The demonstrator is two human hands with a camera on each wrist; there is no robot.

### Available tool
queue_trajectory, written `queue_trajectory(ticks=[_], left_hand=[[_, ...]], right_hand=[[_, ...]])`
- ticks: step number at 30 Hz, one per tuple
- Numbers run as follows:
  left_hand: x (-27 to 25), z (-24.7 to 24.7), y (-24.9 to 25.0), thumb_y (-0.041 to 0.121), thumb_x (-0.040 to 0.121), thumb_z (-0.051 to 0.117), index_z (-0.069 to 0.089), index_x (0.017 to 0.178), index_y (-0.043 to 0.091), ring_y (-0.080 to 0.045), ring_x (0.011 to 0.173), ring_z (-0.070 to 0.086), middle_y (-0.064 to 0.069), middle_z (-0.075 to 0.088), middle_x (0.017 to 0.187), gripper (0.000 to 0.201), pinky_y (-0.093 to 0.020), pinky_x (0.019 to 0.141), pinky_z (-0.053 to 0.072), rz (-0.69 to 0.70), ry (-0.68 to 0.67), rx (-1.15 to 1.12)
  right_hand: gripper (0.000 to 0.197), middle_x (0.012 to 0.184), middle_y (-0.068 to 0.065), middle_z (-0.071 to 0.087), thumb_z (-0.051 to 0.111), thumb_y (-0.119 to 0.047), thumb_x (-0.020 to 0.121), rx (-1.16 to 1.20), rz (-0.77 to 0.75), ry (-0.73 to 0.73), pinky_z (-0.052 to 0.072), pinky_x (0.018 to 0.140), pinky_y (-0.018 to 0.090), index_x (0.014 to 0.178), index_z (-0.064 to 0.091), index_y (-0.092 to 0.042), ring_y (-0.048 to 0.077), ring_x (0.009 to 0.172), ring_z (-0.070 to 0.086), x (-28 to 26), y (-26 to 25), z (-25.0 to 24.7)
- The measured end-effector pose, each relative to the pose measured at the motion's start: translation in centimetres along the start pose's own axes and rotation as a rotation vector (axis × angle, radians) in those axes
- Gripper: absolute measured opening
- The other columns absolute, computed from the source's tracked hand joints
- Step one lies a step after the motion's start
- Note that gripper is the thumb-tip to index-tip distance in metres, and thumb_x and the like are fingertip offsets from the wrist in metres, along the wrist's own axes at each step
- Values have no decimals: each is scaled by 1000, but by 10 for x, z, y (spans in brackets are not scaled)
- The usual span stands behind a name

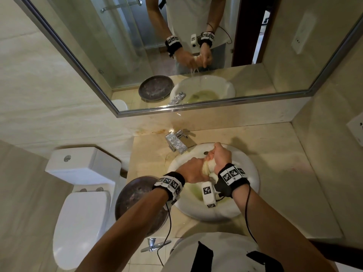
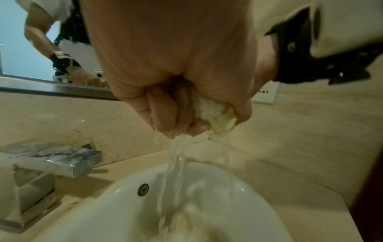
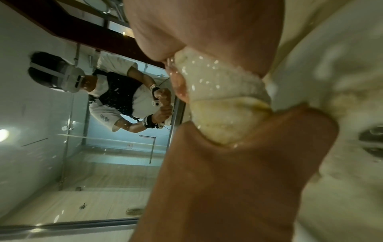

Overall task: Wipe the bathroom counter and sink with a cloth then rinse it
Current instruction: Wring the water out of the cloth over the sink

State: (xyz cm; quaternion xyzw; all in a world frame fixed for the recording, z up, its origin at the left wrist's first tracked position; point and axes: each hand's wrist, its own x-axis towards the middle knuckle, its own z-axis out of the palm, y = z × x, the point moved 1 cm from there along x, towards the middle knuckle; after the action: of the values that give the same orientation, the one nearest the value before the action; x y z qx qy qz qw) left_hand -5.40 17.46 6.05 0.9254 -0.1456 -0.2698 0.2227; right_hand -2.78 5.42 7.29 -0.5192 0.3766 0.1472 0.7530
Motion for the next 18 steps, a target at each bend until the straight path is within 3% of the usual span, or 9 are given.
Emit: queue_trajectory(ticks=[2,8,13,18], left_hand=[[0,6,1,43,78,73,56,118,14,-25,82,65,-8,70,92,52,-37,70,53,-1,32,81],[-4,29,5,31,90,61,49,114,7,-38,77,64,-15,66,89,37,-37,58,44,11,215,301],[-2,32,3,38,89,62,47,110,8,-37,76,64,-14,66,88,39,-36,56,42,1,214,312],[0,21,-4,52,84,67,46,108,10,-34,79,62,-13,65,94,52,-38,59,44,27,159,256]], right_hand=[[30,45,6,42,47,-13,95,18,47,69,41,48,28,66,46,-8,23,45,40,3,4,-6],[29,57,5,52,46,-13,92,54,170,206,42,57,33,63,51,-8,24,52,46,7,8,-17],[33,58,7,50,42,-14,96,24,153,207,40,49,28,64,49,-8,24,48,47,6,10,-16],[32,60,9,56,50,-15,94,0,101,158,46,54,28,63,52,-6,25,51,57,9,7,-17]])
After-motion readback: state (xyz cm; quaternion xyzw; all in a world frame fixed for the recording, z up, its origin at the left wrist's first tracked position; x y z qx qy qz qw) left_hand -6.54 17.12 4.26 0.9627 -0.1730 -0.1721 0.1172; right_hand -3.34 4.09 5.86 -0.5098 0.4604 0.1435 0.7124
